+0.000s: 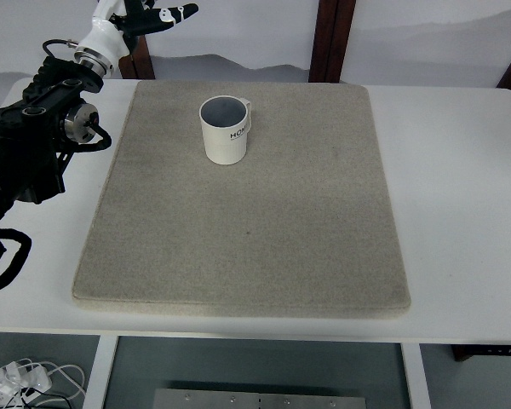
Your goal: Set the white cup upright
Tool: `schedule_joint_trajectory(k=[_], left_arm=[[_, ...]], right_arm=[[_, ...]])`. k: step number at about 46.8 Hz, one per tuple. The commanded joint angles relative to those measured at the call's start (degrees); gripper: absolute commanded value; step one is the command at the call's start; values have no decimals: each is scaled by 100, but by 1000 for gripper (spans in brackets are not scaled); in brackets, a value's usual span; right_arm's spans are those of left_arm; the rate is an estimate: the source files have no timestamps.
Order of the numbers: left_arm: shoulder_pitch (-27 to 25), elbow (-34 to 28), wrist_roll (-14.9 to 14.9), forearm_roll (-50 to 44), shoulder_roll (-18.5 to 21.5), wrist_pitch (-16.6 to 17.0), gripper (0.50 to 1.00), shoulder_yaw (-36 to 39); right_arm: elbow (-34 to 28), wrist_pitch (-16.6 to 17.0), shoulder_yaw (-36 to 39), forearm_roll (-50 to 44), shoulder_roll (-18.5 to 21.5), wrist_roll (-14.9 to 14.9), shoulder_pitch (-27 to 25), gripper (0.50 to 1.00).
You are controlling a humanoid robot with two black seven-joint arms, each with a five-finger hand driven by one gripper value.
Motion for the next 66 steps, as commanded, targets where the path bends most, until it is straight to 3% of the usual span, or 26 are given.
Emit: schedule_joint_trajectory(k=[1,14,22,25,29,33,42,61,66], left_arm=[[-7,-8,0,-270,59,-73,994,-13],[-7,-8,0,-1510,156,-214,994,-22],[28,9,1538,-2265,191,-302,994,-338],[72,9,1987,-2433,191,-320,994,-540],[90,9,2418,-2451,235,-337,994,-742],[107,9,2603,-2460,244,-460,994,-962],[248,44,2841,-2460,244,-715,994,-1147],[362,53,2841,-2451,209,-768,994,-1156],[362,141,2832,-2451,174,-654,994,-1165]], right_arm=[[0,0,0,4,0,0,0,952],[0,0,0,4,0,0,0,952],[0,0,0,4,0,0,0,952],[0,0,0,-5,0,0,0,952],[0,0,0,-5,0,0,0,952],[0,9,17,4,0,0,0,952],[0,18,53,4,0,0,0,952],[0,44,44,12,0,0,0,952],[0,44,61,12,0,0,0,952]])
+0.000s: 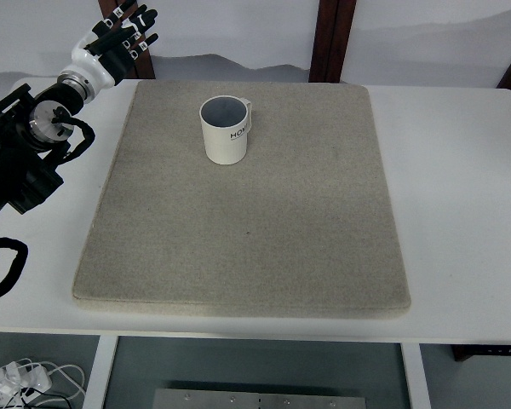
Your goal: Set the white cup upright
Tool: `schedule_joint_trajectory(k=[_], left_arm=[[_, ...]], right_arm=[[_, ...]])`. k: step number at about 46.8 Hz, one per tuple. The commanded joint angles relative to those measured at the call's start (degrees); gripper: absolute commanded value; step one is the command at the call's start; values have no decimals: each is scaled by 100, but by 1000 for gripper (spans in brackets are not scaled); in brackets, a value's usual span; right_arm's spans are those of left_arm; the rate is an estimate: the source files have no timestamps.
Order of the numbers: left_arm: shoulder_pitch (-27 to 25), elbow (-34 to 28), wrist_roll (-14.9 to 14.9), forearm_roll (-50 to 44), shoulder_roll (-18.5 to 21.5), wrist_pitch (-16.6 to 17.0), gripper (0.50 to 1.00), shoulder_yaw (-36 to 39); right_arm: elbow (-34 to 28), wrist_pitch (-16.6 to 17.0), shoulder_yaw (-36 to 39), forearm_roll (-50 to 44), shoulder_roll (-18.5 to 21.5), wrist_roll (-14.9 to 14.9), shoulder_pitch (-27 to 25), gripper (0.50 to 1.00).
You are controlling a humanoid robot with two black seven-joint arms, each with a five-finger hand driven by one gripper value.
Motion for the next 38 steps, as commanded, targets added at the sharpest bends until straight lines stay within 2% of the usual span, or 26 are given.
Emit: schedule_joint_trajectory(k=[1,18,38], left_arm=[[-3,134,-17,-8,-32,109,994,-17],[6,231,-8,-368,-287,470,992,-105],[6,538,-61,-412,-436,496,992,-140]], right_arm=[[0,1,18,-1,0,0,0,952],[0,1,18,8,0,9,0,952],[9,10,10,8,0,-9,0,952]])
